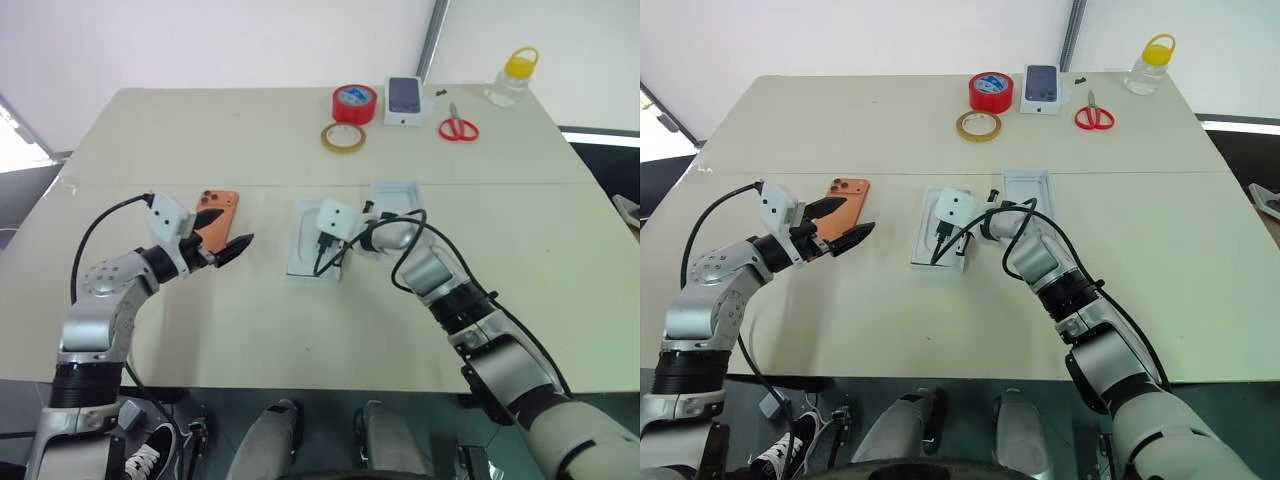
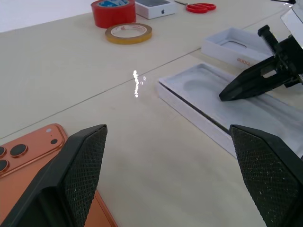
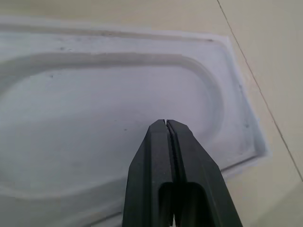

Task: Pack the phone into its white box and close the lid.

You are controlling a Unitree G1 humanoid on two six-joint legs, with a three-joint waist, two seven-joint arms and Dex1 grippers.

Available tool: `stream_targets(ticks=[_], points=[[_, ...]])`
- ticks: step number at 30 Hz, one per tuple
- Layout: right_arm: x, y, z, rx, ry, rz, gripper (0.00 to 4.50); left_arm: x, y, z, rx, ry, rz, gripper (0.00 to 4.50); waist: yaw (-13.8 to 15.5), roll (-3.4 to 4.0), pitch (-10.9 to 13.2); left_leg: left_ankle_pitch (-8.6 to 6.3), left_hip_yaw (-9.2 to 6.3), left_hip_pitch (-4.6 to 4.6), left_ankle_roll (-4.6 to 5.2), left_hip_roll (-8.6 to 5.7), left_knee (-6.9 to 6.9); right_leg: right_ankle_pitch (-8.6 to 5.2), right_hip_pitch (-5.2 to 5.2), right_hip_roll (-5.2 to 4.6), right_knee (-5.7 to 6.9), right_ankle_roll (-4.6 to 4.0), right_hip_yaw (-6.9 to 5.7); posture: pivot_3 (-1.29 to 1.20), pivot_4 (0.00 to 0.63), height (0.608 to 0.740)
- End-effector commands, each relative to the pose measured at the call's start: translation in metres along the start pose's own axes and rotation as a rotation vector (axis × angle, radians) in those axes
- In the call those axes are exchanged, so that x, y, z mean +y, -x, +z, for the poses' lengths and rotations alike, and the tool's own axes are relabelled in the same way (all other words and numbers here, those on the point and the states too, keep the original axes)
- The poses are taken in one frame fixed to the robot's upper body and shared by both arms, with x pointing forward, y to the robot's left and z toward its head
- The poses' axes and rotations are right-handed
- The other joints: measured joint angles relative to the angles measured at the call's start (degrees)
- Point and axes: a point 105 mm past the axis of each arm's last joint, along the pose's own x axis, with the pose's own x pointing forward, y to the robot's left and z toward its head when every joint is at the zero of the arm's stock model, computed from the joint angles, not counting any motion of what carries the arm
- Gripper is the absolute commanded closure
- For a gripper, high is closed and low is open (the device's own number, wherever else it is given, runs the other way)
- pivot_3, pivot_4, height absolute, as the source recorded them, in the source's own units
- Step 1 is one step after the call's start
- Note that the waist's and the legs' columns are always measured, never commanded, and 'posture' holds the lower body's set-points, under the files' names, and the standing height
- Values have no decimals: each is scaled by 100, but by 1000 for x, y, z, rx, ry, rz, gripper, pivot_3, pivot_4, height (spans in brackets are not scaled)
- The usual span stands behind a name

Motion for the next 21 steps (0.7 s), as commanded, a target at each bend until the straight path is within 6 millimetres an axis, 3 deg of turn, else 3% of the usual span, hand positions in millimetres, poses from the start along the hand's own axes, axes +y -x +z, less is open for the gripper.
stream_targets(ticks=[1,4,10,17,21], points=[[-14,7,0,14,47,-37,4450,1,0,10,-35,-33,10,133,-47,0,0,0,0,0,0,0,0,0,0,0,0,0,0,0,150,740],[-14,9,5,-20,19,-38,4450,2,0,11,-37,-33,11,133,-56,0,0,0,0,0,0,0,2,0,2,0,0,0,0,0,150,740],[-4,10,43,-173,-107,12,4450,4,0,11,-36,-28,15,133,-102,0,0,1,1,0,-1,4,0,1,-2,3,5,-1,1,0,150,740],[-9,9,41,-160,-65,-20,4450,4,1,11,-39,-23,21,133,-61,0,0,2,-1,0,-3,7,2,3,1,8,2,-4,1,0,150,740],[-12,2,29,-113,-13,-47,4450,3,0,11,-41,-20,19,133,-88,0,0,2,0,0,-4,8,0,3,-3,9,4,-5,2,0,150,740]])
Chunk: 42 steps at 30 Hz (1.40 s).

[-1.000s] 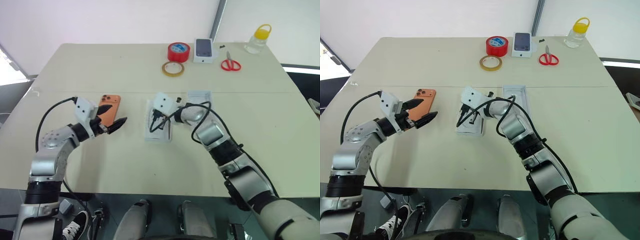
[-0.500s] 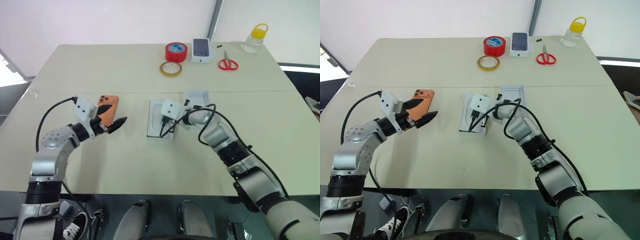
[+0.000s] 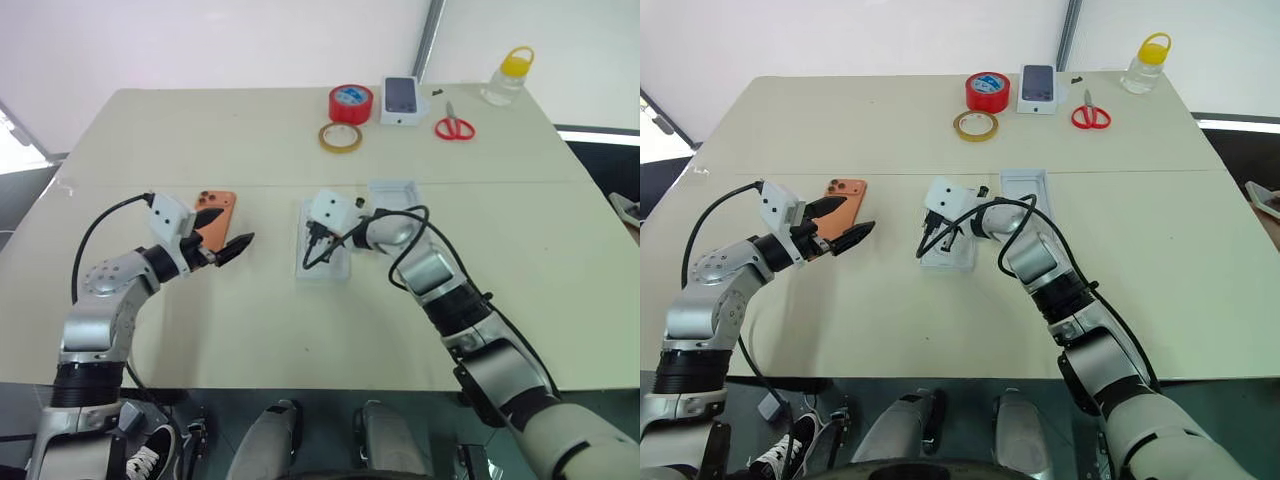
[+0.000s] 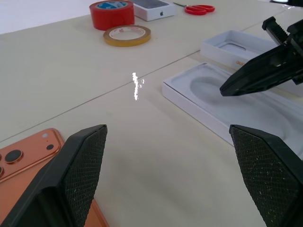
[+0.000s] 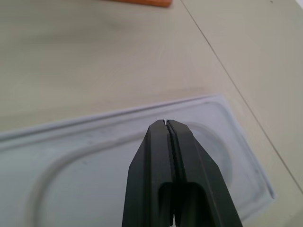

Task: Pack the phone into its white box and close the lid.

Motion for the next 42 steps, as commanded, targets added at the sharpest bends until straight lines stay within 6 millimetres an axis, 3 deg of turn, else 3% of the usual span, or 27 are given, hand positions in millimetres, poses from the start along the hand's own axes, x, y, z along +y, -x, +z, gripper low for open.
stream_targets(ticks=[1,7,15,21,28,34,38,42], points=[[-2,-3,-1,10,53,-8,4450,2,1,10,-38,-23,11,133,-5,0,0,0,0,0,0,1,0,0,0,1,0,-1,0,0,150,740],[24,-4,-14,36,58,105,4450,2,1,11,-38,-24,12,133,-4,0,0,1,1,0,-2,2,0,1,-1,3,1,-1,1,0,150,740],[28,2,-11,32,59,155,4450,3,2,11,-40,-23,18,133,-1,-1,-1,1,0,0,-2,5,1,2,0,7,1,-3,2,0,150,740],[52,14,-18,46,77,295,4450,3,0,12,-40,-28,18,133,11,-1,-1,1,0,0,-2,5,2,2,2,7,-1,-3,2,0,150,740],[37,11,-7,17,55,231,4450,2,0,11,-39,-27,20,133,1,-2,-1,1,1,1,-2,11,1,3,1,11,0,-6,2,0,150,740],[54,21,-10,19,51,332,4450,4,1,13,-39,-32,27,133,13,-2,-1,1,0,1,-2,10,1,3,2,11,-3,-6,2,0,150,740],[57,21,-15,48,28,353,4450,4,1,12,-39,-27,30,133,10,-2,-1,1,0,1,-2,11,1,3,1,12,-3,-6,2,0,150,740],[50,18,-5,2,30,308,4450,4,0,13,-40,-30,27,133,9,-2,-1,1,0,1,-2,11,1,3,2,12,-3,-6,2,0,150,740]])
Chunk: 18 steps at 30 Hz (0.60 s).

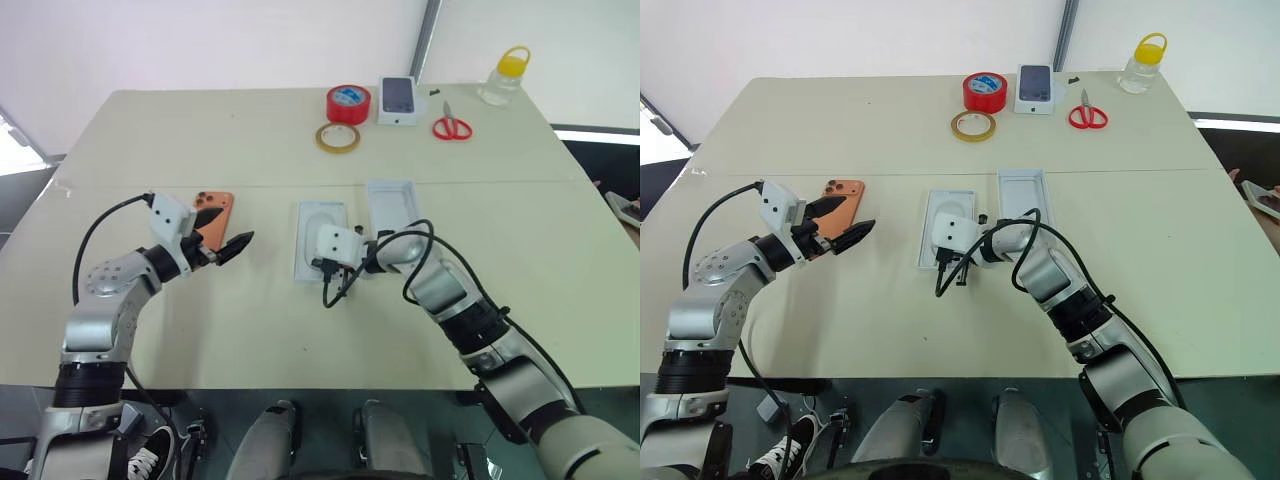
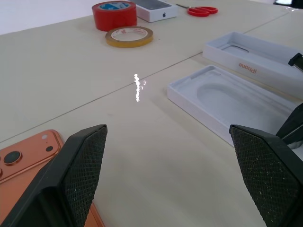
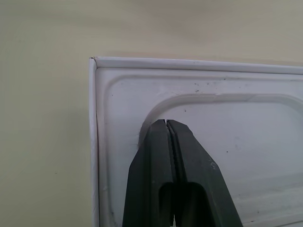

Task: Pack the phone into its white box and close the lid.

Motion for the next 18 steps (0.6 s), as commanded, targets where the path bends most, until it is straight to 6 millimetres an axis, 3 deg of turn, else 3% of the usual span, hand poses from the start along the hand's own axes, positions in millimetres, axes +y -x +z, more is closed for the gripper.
stream_targets(ticks=[1,7,11,18], points=[[-9,-2,16,-65,17,-54,4450,3,1,13,-39,-34,9,133,-7,0,0,0,0,0,0,0,0,0,-1,0,0,0,0,0,150,740],[-42,4,36,-156,-33,-191,4450,4,2,14,-40,-30,18,133,0,0,0,1,0,0,-2,2,-1,2,-2,3,1,-3,1,0,150,740],[-55,3,31,-125,17,-259,4450,4,2,12,-36,-31,15,133,0,0,0,1,0,0,-2,2,0,2,-1,3,-1,-3,1,0,150,740],[-45,-18,7,-19,84,-256,4450,12,4,11,-22,17,46,133,-21,0,0,3,1,0,-4,4,-3,2,-5,6,1,-4,3,0,150,740]])
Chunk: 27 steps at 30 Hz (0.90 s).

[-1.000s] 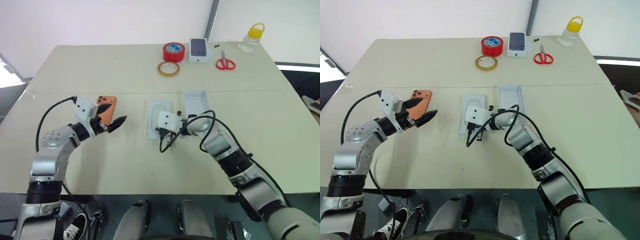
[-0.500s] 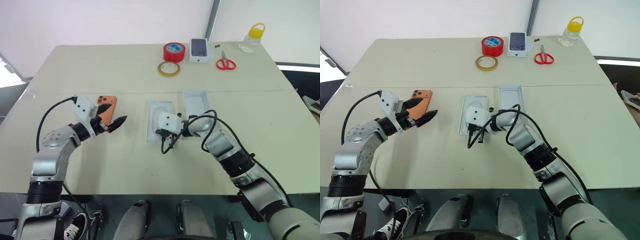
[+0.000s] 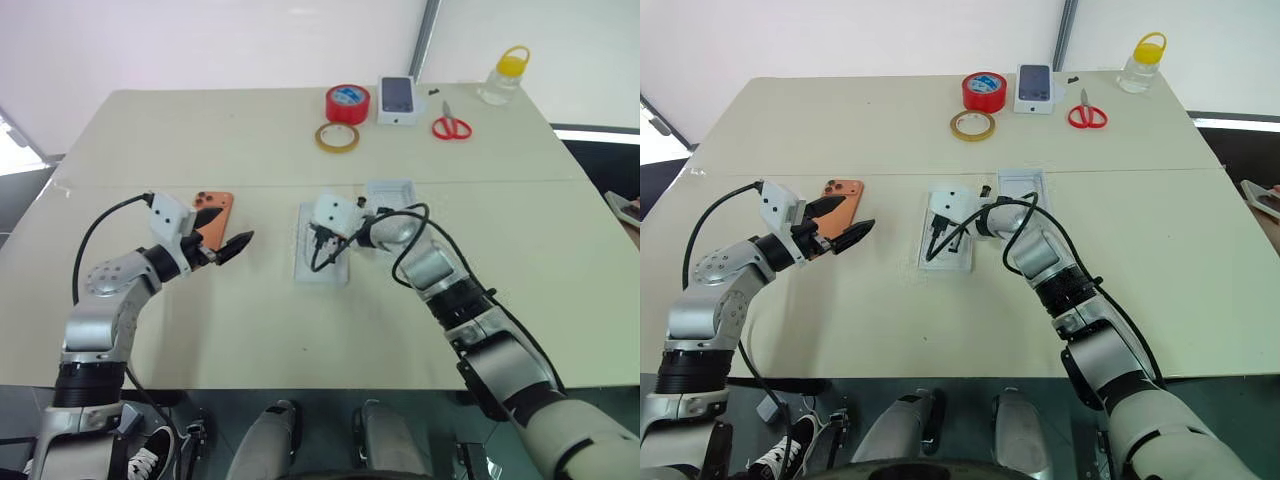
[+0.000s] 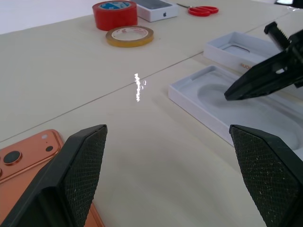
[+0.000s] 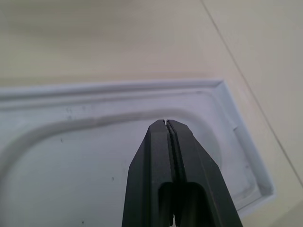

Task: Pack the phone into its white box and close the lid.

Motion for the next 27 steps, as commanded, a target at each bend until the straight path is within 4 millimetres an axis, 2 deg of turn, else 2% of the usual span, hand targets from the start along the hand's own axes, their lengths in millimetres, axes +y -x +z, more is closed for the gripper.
stream_targets(ticks=[1,3,6,10,13,15,17,20,23,26,27], points=[[10,-7,1,8,84,16,4450,13,5,11,-21,20,42,133,2,0,0,0,0,0,0,1,0,0,-1,1,0,0,0,0,150,740],[12,-7,0,9,98,23,4450,20,7,9,4,53,62,133,2,0,0,1,-2,0,-1,1,0,0,0,3,1,0,0,0,150,740],[-1,-4,24,-87,-1,-13,4450,36,11,10,14,118,106,133,-2,0,0,1,-2,0,-2,4,1,1,0,10,1,-2,2,0,150,740],[-31,2,63,-234,-97,-96,4450,68,19,20,15,256,181,133,-17,-1,1,3,-4,-1,-5,8,0,4,-6,17,4,-6,4,0,150,740],[-38,0,80,-290,-169,-113,4450,87,27,19,38,355,226,133,-13,-1,1,5,-4,-1,-8,8,-1,4,-6,17,5,-6,5,0,150,740],[-32,-9,92,-296,-165,-119,4450,104,37,10,79,437,270,133,-24,-2,0,6,-5,-1,-10,8,-1,4,-6,19,5,-6,5,0,150,740],[-15,-24,99,-272,-168,-78,4450,120,45,0,139,462,326,133,-77,-6,-2,7,-4,0,-12,9,-3,4,-9,21,8,-6,7,0,150,740],[0,-43,112,-254,-172,-61,4450,132,48,0,120,543,338,133,-126,-9,-3,13,-6,0,-22,8,-8,4,-15,21,17,-7,7,0,150,740],[19,-62,127,-224,-168,10,4450,132,47,-12,162,620,326,133,-148,-11,-4,17,-9,0,-28,8,-6,5,-17,23,23,-9,7,0,150,740],[30,-73,131,-204,-90,14,4450,128,40,-22,187,690,316,133,-156,-15,-6,18,-10,0,-30,8,-9,5,-21,23,26,-9,8,0,150,740],[37,-78,128,-174,-114,37,4450,125,36,-29,207,712,313,133,-156,-16,-7,18,-11,0,-30,8,-11,5,-22,23,26,-9,8,0,150,740]])
